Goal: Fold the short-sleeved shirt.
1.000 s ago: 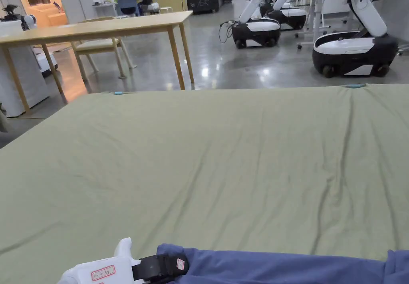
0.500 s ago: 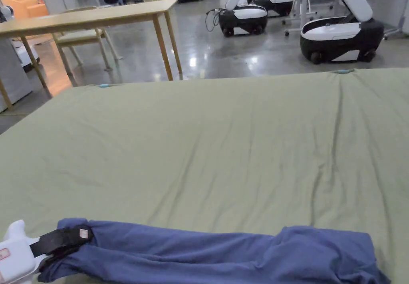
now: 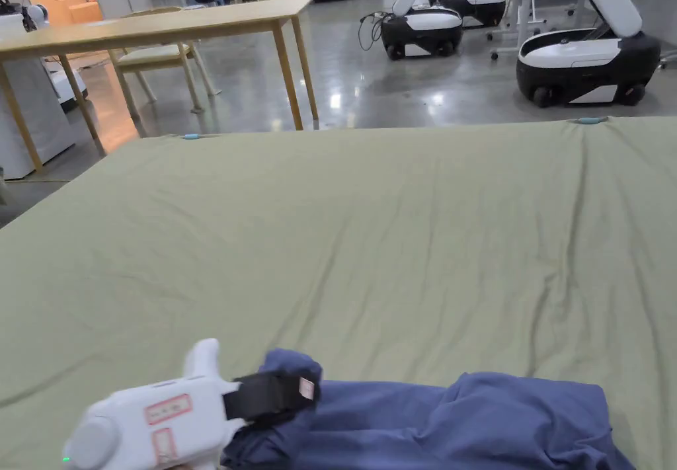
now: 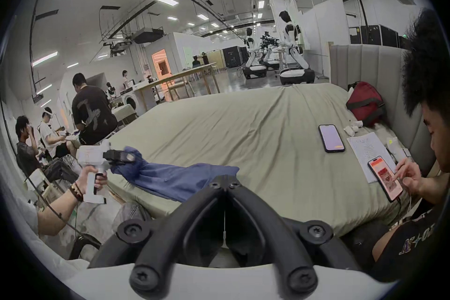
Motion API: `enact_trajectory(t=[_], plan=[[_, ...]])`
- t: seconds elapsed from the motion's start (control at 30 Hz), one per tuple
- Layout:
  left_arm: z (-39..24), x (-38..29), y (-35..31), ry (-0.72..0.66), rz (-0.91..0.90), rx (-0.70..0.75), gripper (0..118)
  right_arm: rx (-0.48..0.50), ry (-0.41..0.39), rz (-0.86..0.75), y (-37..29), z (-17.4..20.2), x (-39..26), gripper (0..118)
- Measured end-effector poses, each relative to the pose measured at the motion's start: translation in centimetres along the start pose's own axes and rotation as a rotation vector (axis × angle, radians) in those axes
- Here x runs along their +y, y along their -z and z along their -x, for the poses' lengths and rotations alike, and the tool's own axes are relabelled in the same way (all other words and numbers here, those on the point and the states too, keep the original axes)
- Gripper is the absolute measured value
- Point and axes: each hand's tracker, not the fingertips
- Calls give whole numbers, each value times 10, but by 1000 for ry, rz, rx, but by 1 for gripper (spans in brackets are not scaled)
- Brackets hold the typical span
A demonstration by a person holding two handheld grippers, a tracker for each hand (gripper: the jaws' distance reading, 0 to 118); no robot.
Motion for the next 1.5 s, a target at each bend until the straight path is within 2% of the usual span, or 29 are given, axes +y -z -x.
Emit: enact_trajectory(t=[0.03, 0.07, 0.1, 0.13, 0.17, 0.2, 0.23, 0.3, 0.4, 0.53, 0.57, 0.6, 0.63, 0.67, 0.73, 0.8, 0.93, 1.17, 1.27, 1.37, 1.43, 1.5], plan=[[4, -3, 16, -6, 42, 33, 19, -6, 1, -4, -3, -2, 0, 1], [8, -6, 27, -30, 58, 77, 29, -13, 4, -9, -7, -4, -1, 1], [14, -9, 36, -69, 68, 110, 54, -21, 10, -13, -11, -7, -2, 1], [22, -11, 42, -110, 73, 102, 73, -29, 16, -16, -15, -10, -3, 1], [26, -13, 44, -162, 35, -7, 84, -38, 21, -17, -17, -12, -4, 1], [23, -13, 42, -181, -13, -94, 89, -49, 26, -16, -19, -15, -5, 1], [18, -10, 41, -174, -24, -108, 89, -58, 29, -14, -21, -16, -6, 1], [6, -2, 37, -153, 11, -77, 107, -67, 35, -10, -21, -19, -8, 1], [-6, 12, 7, -74, -47, 11, 109, -64, 39, -6, -20, -20, -8, 1], [-5, 28, -57, -62, -218, -13, 108, -46, 30, -2, -14, -18, -6, 1], [-2, 29, -69, -60, -231, 2, 105, -41, 28, -1, -11, -17, -6, 1], [2, 27, -80, -43, -234, 51, 87, -33, 25, 0, -9, -17, -5, 1], [4, 24, -87, -13, -234, 103, 48, -24, 21, 0, -7, -16, -4, 1], [4, 20, -89, 26, -225, 160, 0, -16, 17, 1, -4, -15, -4, 1], [12, 8, -85, 57, -146, 239, 0, -3, 14, 2, -1, -13, -2, 1], [19, -5, -68, 4, -66, 122, 0, 10, 11, 3, 2, -11, -2, 1], [16, -21, -15, 33, -4, 113, 0, 23, 7, 5, 2, -7, -1, 1], [-13, -28, 78, 48, 135, -35, 0, -7, -5, -7, -13, -5, -1, 1], [-13, -35, 99, 43, 152, 17, 0, -23, 5, -8, -19, -8, -2, 1], [-5, -32, 91, -35, 131, -30, 0, -36, 3, -3, -21, -10, -4, 1], [-14, -30, 78, -18, 119, -15, 0, -38, 3, 2, -21, -10, -4, 1], [-21, -24, 48, -1, 51, -61, 0, -36, 1, 3, -20, -10, -3, 1]])
